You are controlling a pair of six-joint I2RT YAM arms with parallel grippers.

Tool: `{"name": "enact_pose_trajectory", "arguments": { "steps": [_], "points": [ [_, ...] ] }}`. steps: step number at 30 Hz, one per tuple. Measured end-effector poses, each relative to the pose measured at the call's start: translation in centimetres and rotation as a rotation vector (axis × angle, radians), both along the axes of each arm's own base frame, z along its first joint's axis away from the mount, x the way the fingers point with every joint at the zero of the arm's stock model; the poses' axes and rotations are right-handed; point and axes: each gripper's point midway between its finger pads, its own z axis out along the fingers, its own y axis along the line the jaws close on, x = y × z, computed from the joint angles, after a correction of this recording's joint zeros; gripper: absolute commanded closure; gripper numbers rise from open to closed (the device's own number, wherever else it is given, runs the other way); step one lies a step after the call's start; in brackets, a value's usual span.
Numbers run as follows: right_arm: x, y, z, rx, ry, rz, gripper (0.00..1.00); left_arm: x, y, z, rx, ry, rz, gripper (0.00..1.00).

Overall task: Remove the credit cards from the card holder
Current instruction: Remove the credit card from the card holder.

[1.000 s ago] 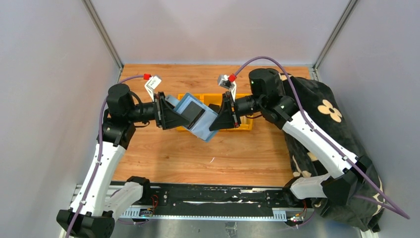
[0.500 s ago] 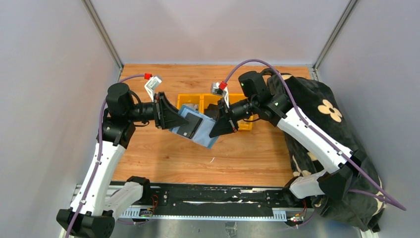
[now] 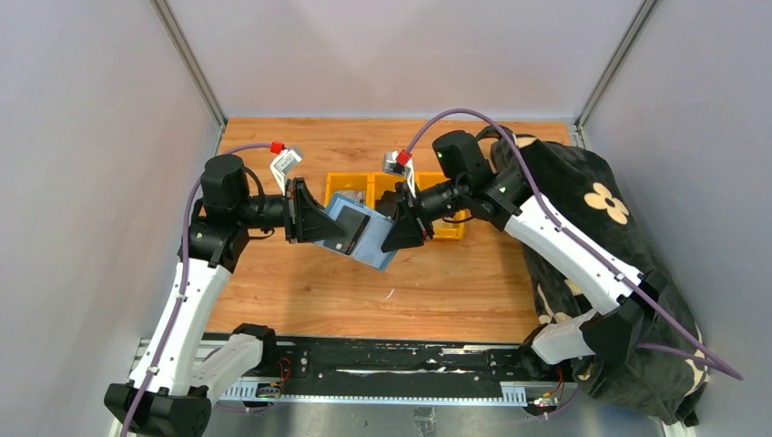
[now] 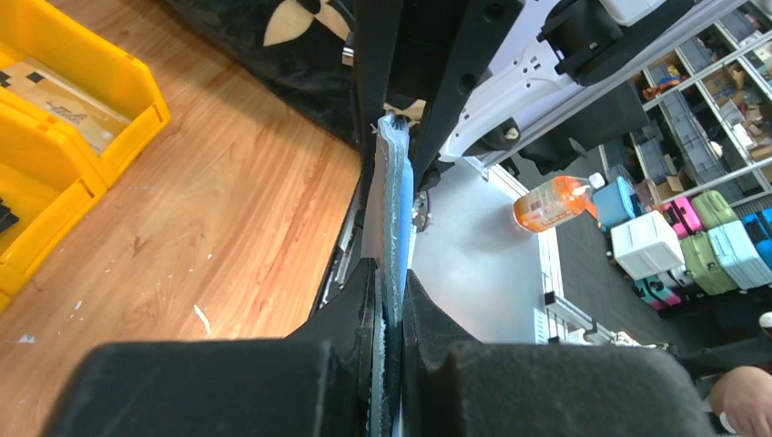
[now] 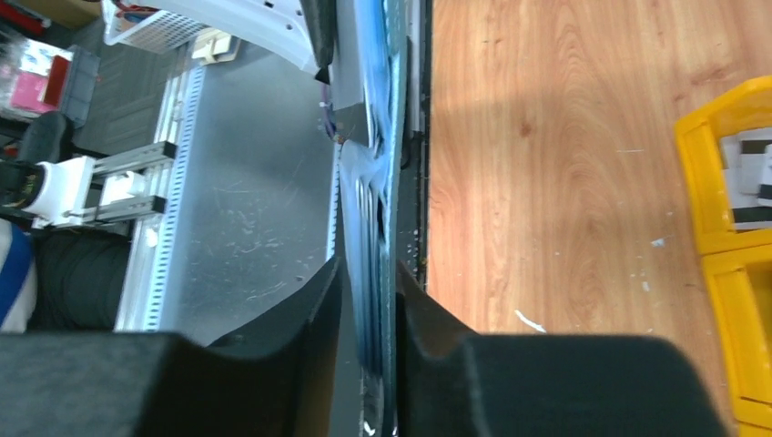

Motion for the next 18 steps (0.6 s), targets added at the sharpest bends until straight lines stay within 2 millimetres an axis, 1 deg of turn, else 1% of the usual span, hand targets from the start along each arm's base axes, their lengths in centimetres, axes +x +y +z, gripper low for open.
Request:
{"name": "enact_pose_trajectory", "arguments": {
  "steps": [4, 6, 7, 8, 9, 10, 11, 12, 15, 18],
  "points": [
    [1.5, 0.0, -0.5, -0.026, -0.019, -0.07, 0.59, 0.4, 0.0, -0.4, 0.009, 0.015, 0.011, 1.0],
    [3.0, -0.3, -0.4, -0.034, -0.026, -0.139, 0.55, 0.8, 0.0, -0.7, 0.018, 0.024, 0.027, 1.0],
    [4.2, -0.6, -0.3, -0.037, -0.028, -0.195, 0.51, 1.1, 0.0, -0.9, 0.023, 0.028, 0.038, 1.0],
    [5.5, -1.1, 0.1, -0.034, -0.036, -0.262, 0.48, 1.4, 0.0, -1.1, 0.03, 0.035, 0.054, 1.0],
    [6.4, -1.4, 0.4, -0.028, -0.045, -0.312, 0.44, 1.7, 0.1, -1.3, 0.038, 0.043, 0.072, 1.0],
    [7.1, -1.9, 0.9, -0.014, -0.055, -0.362, 0.4, 2.0, 0.2, -1.6, 0.046, 0.051, 0.09, 1.0],
    [7.6, -2.2, 1.4, 0.003, -0.064, -0.399, 0.37, 2.3, 0.2, -1.7, 0.051, 0.055, 0.106, 1.0],
    [7.7, -2.6, 2.0, 0.028, -0.076, -0.433, 0.36, 2.7, 0.3, -1.8, 0.058, 0.058, 0.126, 1.0],
    [7.0, -3.2, 4.3, 0.12, -0.092, -0.48, 0.35, 3.9, 0.6, -2.0, 0.072, 0.063, 0.197, 1.0],
    [6.2, -3.1, 6.5, 0.22, -0.088, -0.477, 0.33, 5.0, 0.9, -2.1, 0.074, 0.069, 0.257, 1.0]
  ]
}}
